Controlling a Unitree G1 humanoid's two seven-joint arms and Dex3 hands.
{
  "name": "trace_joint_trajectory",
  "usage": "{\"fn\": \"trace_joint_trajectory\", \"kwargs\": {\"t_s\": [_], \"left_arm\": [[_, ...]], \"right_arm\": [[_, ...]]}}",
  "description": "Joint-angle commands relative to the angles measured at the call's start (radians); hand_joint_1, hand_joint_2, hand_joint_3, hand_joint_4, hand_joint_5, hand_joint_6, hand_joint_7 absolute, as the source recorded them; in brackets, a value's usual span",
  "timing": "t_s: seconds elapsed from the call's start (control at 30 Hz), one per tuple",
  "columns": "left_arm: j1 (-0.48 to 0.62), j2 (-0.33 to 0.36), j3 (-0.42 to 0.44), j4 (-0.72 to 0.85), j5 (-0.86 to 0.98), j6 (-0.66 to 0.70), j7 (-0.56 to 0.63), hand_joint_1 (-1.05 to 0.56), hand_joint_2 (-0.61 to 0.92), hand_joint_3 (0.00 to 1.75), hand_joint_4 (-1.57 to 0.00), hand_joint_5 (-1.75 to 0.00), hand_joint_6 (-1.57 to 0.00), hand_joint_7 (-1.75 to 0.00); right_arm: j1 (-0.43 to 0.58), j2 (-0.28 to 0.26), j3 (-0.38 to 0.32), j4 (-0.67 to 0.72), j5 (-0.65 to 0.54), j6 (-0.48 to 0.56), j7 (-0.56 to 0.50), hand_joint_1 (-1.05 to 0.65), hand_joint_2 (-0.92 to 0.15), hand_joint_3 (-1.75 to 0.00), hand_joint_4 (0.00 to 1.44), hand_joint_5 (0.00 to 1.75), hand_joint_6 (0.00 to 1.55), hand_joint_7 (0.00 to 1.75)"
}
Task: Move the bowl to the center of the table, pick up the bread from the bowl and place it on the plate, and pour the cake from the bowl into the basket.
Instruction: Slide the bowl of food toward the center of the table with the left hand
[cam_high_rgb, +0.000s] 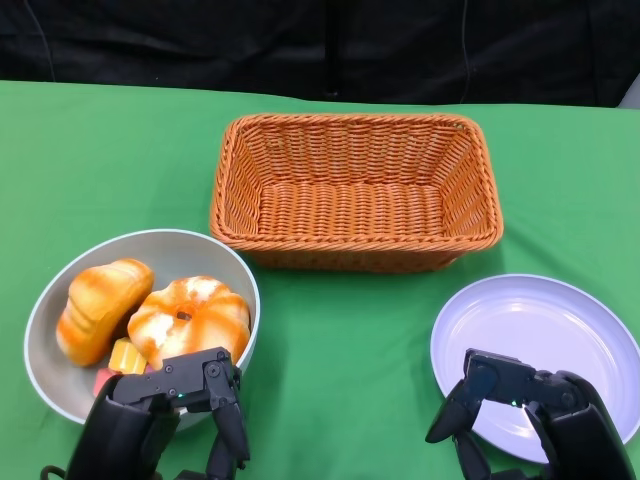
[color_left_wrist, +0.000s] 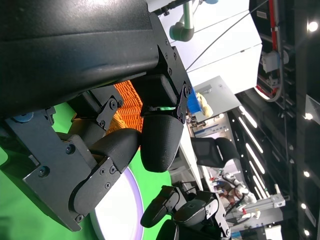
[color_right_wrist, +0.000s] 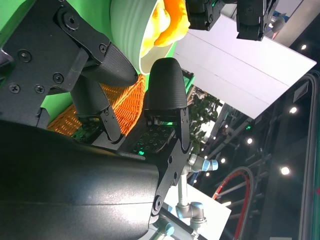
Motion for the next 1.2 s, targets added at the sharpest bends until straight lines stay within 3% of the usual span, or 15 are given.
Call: {"fn": "trace_joint_trajectory", "kwargs": {"t_s": [0.03, 0.53, 0.67, 0.73, 0.8, 0.93, 1.03, 1.2], "left_arm": [[-0.007, 0.005, 0.01, 0.009, 0.005, -0.016, 0.002, -0.19, 0.19, 1.75, -1.0, -1.74, -0.9, -1.61], [-0.01, -0.006, 0.019, 0.01, -0.02, -0.033, 0.005, -0.17, 0.18, 1.75, -1.0, -1.75, -0.9, -1.61], [-0.018, -0.017, 0.028, 0.004, -0.057, -0.035, 0.001, -0.19, 0.24, 1.69, -0.93, -1.71, -0.86, -1.54], [-0.023, -0.019, 0.034, -0.001, -0.088, -0.029, -0.005, -0.2, 0.31, 1.53, -0.86, -1.64, -0.81, -1.41], [-0.035, -0.023, 0.052, 0.001, -0.101, -0.035, 0.002, -0.23, 0.43, 1.23, -0.81, -1.47, -0.82, -1.16], [-0.068, -0.035, 0.113, 0.018, -0.04, -0.075, 0.044, -0.34, 0.56, 0.93, -0.74, -1.38, -0.78, -1.08], [-0.077, -0.031, 0.144, 0.005, -0.027, -0.061, 0.062, -0.44, 0.64, 0.74, -0.7, -1.32, -0.73, -1.0], [-0.09, -0.013, 0.203, -0.007, 0.017, -0.039, 0.091, -0.49, 0.69, 0.62, -0.57, -1.21, -0.59, -0.88]], "right_arm": [[0.0, -0.013, -0.003, -0.003, 0.01, -0.003, 0.001, -0.16, -0.11, -1.68, 0.8, 1.63, 0.82, 1.26], [-0.001, -0.01, -0.003, 0.007, 0.01, -0.017, -0.003, -0.16, -0.11, -1.69, 0.81, 1.63, 0.83, 1.25], [-0.001, -0.014, -0.005, 0.007, 0.013, -0.014, 0.0, -0.17, -0.13, -1.66, 0.8, 1.64, 0.83, 1.26], [-0.003, -0.014, -0.007, 0.011, 0.012, -0.016, -0.001, -0.17, -0.14, -1.65, 0.8, 1.64, 0.82, 1.26], [-0.005, -0.014, -0.008, 0.015, 0.013, -0.018, -0.002, -0.17, -0.14, -1.65, 0.8, 1.64, 0.82, 1.26], [-0.009, -0.015, -0.008, 0.018, 0.021, -0.017, 0.001, -0.17, -0.13, -1.65, 0.8, 1.64, 0.83, 1.26], [-0.01, -0.013, -0.007, 0.022, 0.023, -0.018, 0.001, -0.17, -0.13, -1.64, 0.8, 1.64, 0.83, 1.26], [-0.012, -0.012, -0.006, 0.015, 0.016, -0.01, 0.0, -0.17, -0.12, -1.65, 0.8, 1.63, 0.83, 1.26]]}}
